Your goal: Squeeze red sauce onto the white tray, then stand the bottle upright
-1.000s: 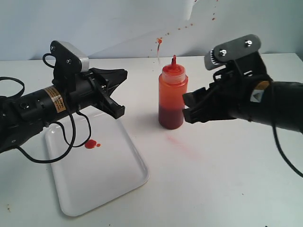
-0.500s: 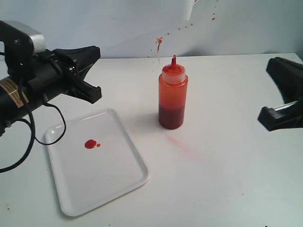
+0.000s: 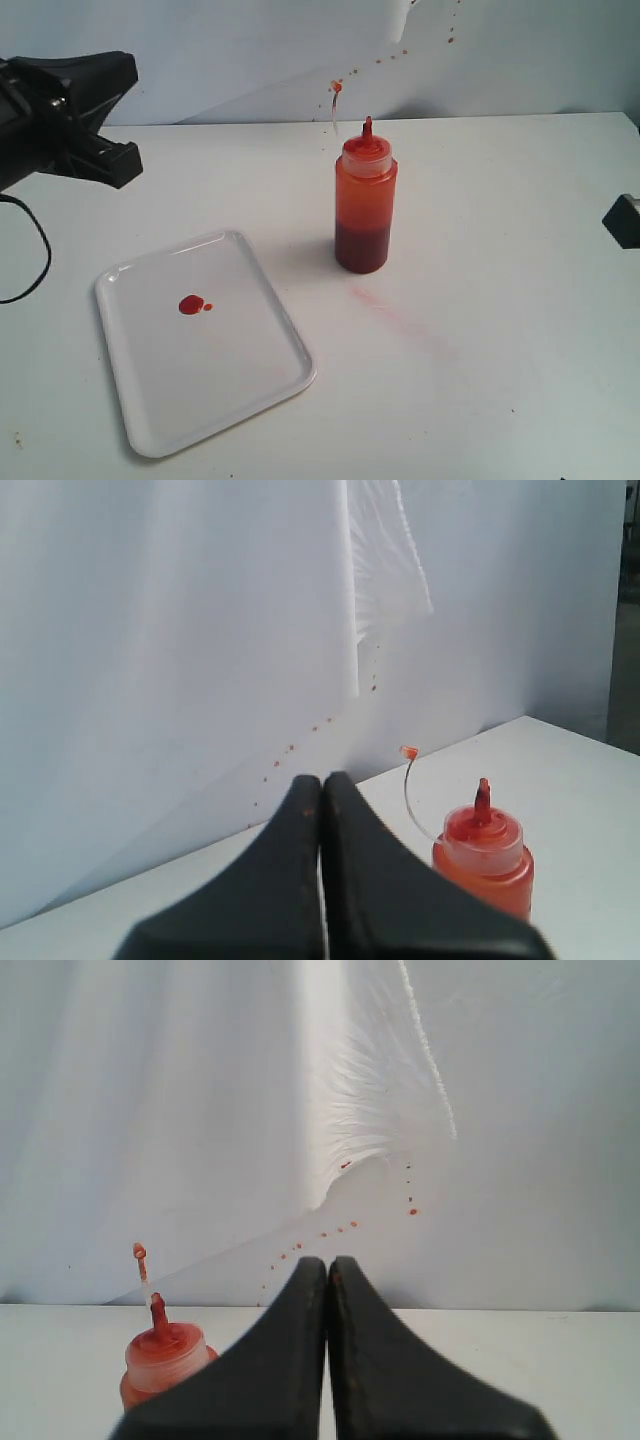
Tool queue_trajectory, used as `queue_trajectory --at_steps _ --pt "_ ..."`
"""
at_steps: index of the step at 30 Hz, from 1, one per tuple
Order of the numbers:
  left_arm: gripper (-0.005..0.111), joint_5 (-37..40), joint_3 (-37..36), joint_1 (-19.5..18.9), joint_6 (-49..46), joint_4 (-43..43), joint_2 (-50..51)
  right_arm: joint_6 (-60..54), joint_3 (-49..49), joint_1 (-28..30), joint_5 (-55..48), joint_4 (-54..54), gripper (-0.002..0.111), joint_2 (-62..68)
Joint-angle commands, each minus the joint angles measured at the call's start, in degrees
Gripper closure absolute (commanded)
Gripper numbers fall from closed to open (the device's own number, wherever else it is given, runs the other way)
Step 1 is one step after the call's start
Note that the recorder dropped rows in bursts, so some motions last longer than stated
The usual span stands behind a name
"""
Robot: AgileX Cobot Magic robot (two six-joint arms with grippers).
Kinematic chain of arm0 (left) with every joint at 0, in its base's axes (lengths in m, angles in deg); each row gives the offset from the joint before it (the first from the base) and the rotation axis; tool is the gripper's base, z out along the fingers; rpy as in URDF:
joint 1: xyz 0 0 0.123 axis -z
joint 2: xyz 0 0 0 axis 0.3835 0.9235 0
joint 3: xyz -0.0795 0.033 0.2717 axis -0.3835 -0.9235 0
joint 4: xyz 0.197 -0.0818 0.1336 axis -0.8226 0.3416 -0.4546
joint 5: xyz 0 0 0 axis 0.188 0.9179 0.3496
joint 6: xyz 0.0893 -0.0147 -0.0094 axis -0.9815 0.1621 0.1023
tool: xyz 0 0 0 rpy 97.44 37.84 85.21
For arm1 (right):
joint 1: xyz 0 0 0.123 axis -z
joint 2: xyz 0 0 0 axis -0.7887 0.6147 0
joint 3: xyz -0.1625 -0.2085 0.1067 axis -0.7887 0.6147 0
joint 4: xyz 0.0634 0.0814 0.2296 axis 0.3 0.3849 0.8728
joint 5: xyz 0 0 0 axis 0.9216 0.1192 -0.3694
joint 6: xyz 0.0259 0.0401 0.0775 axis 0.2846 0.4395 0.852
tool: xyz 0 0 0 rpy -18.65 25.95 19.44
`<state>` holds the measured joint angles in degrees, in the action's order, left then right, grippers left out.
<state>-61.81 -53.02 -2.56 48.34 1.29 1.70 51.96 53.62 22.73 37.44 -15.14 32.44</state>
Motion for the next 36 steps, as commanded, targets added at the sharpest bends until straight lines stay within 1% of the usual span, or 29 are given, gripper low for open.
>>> queue_trajectory --at_steps 1,3,5,36 --pt "0.107 5.6 -0.1 0.0 1.0 0.8 -3.1 -0.5 0.3 0.2 0.7 0.2 0.108 -0.3" --pt "0.107 7.8 -0.1 0.0 1.0 0.8 -3.6 -0.5 0.3 0.2 0.7 0.2 0.108 -0.3" --pt "0.107 8.3 -0.1 0.0 1.0 0.4 -3.7 -0.5 0.3 0.2 0.7 0.2 0.108 -0.3" --pt "0.107 8.3 -0.1 0.0 0.8 0.4 -3.7 -0.4 0.3 0.2 0.7 0.1 0.108 -0.3"
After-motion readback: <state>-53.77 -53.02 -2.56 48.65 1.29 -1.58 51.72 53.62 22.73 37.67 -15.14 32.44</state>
